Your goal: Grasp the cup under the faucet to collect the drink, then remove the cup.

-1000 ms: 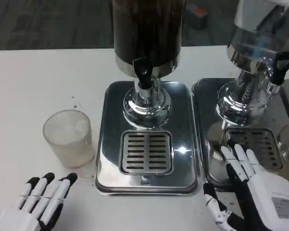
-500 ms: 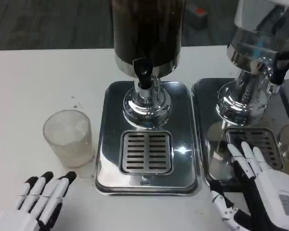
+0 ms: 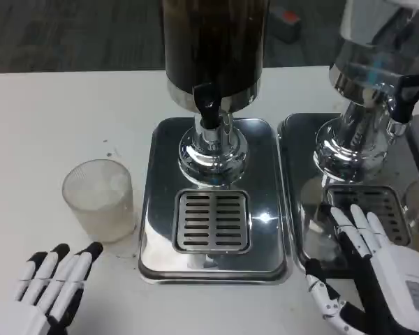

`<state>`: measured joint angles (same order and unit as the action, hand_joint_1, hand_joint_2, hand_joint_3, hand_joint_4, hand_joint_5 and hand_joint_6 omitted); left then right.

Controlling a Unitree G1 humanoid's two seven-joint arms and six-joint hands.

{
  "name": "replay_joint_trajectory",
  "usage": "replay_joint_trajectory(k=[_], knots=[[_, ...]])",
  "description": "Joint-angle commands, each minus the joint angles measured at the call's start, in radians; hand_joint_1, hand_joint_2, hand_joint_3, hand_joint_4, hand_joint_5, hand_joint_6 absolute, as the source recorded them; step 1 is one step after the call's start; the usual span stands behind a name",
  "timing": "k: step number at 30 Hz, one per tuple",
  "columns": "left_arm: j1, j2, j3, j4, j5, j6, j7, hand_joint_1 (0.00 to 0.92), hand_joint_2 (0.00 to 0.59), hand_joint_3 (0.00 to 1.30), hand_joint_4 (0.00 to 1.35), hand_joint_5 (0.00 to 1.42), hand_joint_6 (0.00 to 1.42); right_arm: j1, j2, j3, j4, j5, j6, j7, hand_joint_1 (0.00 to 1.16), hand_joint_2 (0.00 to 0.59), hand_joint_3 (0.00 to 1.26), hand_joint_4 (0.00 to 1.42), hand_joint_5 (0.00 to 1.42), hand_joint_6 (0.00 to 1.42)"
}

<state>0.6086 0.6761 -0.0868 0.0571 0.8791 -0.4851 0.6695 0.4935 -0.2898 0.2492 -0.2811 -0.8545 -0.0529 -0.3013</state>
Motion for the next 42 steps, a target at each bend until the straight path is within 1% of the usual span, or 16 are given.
replay_joint_trajectory(k=[1,5,9,11,13,16,19,23,29,35,39,42], knots=[[0.01,-0.007,0.009,-0.014,-0.003,-0.002,-0.006,0.0,0.066,0.0,0.0,0.0,0.01,-0.006,-0.011,-0.008,0.007,0.012,-0.012,0.01,0.26,0.479,0.11,0.0,0.0,0.16],[0.013,-0.012,0.011,-0.014,-0.013,-0.005,-0.009,0.0,0.066,0.0,0.0,0.0,0.02,-0.008,-0.015,-0.012,0.007,0.022,-0.013,0.015,0.26,0.479,0.11,0.0,0.0,0.16],[0.009,-0.024,0.029,0.005,-0.053,-0.045,0.022,0.0,0.063,0.0,0.0,0.0,0.09,-0.007,-0.018,-0.014,0.006,0.025,-0.014,0.017,0.26,0.479,0.11,0.0,0.0,0.17],[-0.002,-0.04,0.064,0.016,-0.11,-0.091,0.049,0.0,0.052,0.0,0.0,0.0,0.12,-0.007,-0.018,-0.015,0.004,0.025,-0.014,0.018,0.26,0.479,0.11,0.0,0.0,0.17],[-0.014,-0.053,0.095,0.024,-0.149,-0.124,0.058,0.0,0.047,0.0,0.0,0.03,0.14,-0.007,-0.019,-0.016,0.004,0.028,-0.013,0.02,0.26,0.479,0.11,0.0,0.0,0.17],[-0.041,-0.068,0.142,0.028,-0.194,-0.149,0.048,0.0,0.036,0.0,0.0,0.08,0.16,-0.008,-0.021,-0.018,0.004,0.032,-0.015,0.023,0.26,0.479,0.11,0.0,0.0,0.17],[-0.078,-0.074,0.179,0.035,-0.239,-0.149,0.007,0.0,0.026,0.0,0.02,0.15,0.19,-0.012,-0.021,-0.017,0.007,0.035,-0.015,0.024,0.26,0.479,0.11,0.0,0.0,0.17],[-0.131,-0.076,0.203,0.057,-0.299,-0.137,-0.063,0.0,0.013,0.04,0.06,0.2,0.21,-0.015,-0.017,-0.014,0.009,0.036,-0.013,0.022,0.26,0.479,0.11,0.0,0.0,0.18],[-0.225,-0.073,0.21,0.117,-0.435,-0.13,-0.234,0.0,0.001,0.08,0.12,0.27,0.26,-0.015,-0.012,-0.011,0.01,0.037,-0.01,0.023,0.26,0.479,0.11,0.0,0.0,0.18],[-0.34,-0.066,0.193,0.2,-0.543,-0.133,-0.406,0.0,0.0,0.1,0.17,0.31,0.29,-0.014,-0.011,-0.012,0.009,0.041,-0.008,0.027,0.26,0.479,0.12,0.02,0.01,0.18],[-0.383,-0.074,0.193,0.235,-0.556,-0.131,-0.458,0.0,0.0,0.1,0.18,0.32,0.3,-0.013,-0.008,-0.012,0.008,0.042,-0.006,0.028,0.26,0.479,0.12,0.03,0.02,0.18],[-0.418,-0.073,0.186,0.27,-0.559,-0.129,-0.494,0.0,0.0,0.07,0.19,0.33,0.3,-0.011,-0.002,-0.011,0.008,0.044,-0.003,0.029,0.26,0.479,0.12,0.03,0.02,0.18]])
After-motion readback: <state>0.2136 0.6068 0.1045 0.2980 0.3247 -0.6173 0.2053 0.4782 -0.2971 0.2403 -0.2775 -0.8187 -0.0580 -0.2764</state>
